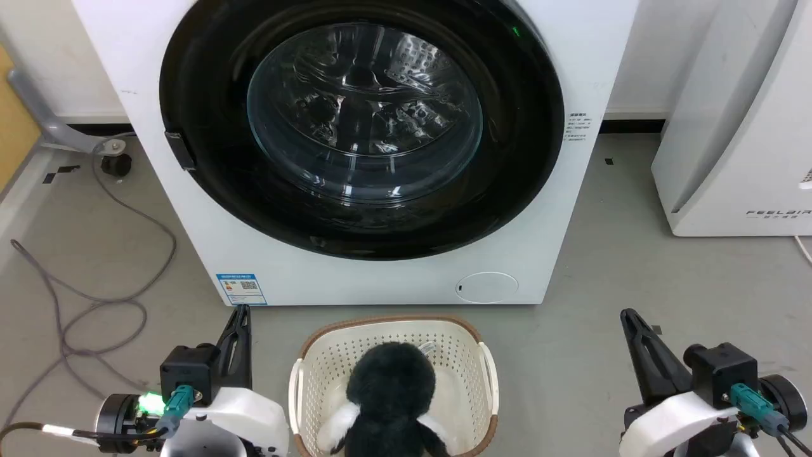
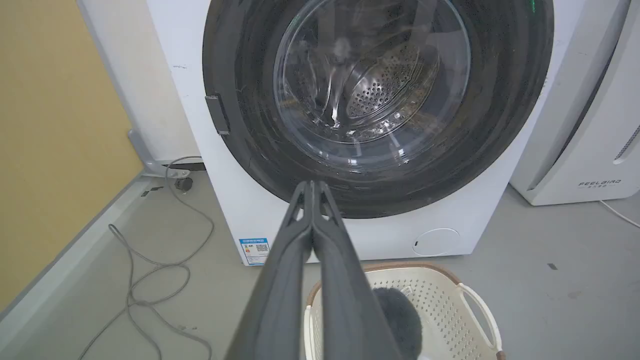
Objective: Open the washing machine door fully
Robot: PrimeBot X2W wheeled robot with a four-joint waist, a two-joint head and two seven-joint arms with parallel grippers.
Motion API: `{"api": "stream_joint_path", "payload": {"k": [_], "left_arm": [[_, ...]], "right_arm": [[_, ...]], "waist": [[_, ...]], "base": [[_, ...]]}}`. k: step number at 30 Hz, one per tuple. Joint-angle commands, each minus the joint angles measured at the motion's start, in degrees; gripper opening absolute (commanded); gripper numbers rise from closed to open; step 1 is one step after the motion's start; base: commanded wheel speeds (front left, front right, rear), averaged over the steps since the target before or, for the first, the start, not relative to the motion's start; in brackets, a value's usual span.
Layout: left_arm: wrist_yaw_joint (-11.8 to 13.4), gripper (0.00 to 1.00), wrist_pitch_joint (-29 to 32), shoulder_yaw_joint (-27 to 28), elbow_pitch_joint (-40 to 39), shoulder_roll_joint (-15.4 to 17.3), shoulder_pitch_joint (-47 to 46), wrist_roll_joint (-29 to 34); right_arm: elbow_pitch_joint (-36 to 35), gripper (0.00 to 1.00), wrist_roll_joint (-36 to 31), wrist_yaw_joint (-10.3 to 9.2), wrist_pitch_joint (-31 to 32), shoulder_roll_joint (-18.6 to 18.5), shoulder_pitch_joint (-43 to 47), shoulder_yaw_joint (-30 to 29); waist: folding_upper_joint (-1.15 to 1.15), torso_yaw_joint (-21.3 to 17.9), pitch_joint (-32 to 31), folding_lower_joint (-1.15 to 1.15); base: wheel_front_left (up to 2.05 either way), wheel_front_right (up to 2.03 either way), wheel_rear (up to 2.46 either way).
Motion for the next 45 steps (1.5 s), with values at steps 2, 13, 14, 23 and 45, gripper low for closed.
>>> {"api": "stream_joint_path", "payload": {"k": [2,13,14,23,45], "left_arm": [[0.2,0.0,0.0,-0.1,-0.3,0.0,0.8,0.2],[0.2,0.0,0.0,-0.1,-0.3,0.0,0.8,0.2],[0.2,0.0,0.0,-0.1,-0.3,0.0,0.8,0.2],[0.2,0.0,0.0,-0.1,-0.3,0.0,0.8,0.2],[0.7,1.0,-0.8,-0.3,0.2,0.0,0.2,-0.1]], "right_arm": [[0.1,0.0,-0.4,0.05,0.0,0.0,-0.1,0.0],[0.1,0.0,-0.4,0.05,0.0,0.0,-0.1,0.0],[0.1,0.0,-0.4,0.05,0.0,0.0,-0.1,0.0],[0.1,0.0,-0.4,0.05,0.0,0.0,-0.1,0.0],[-0.1,1.0,1.2,0.0,-0.9,0.0,0.1,-0.3]], "waist": [[0.0,0.0,0.0,0.0],[0.0,0.0,0.0,0.0],[0.0,0.0,0.0,0.0],[0.0,0.0,0.0,0.0],[0.0,0.0,0.1,0.0]], "base": [[0.0,0.0,0.0],[0.0,0.0,0.0],[0.0,0.0,0.0],[0.0,0.0,0.0],[0.0,0.0,0.0]]}}
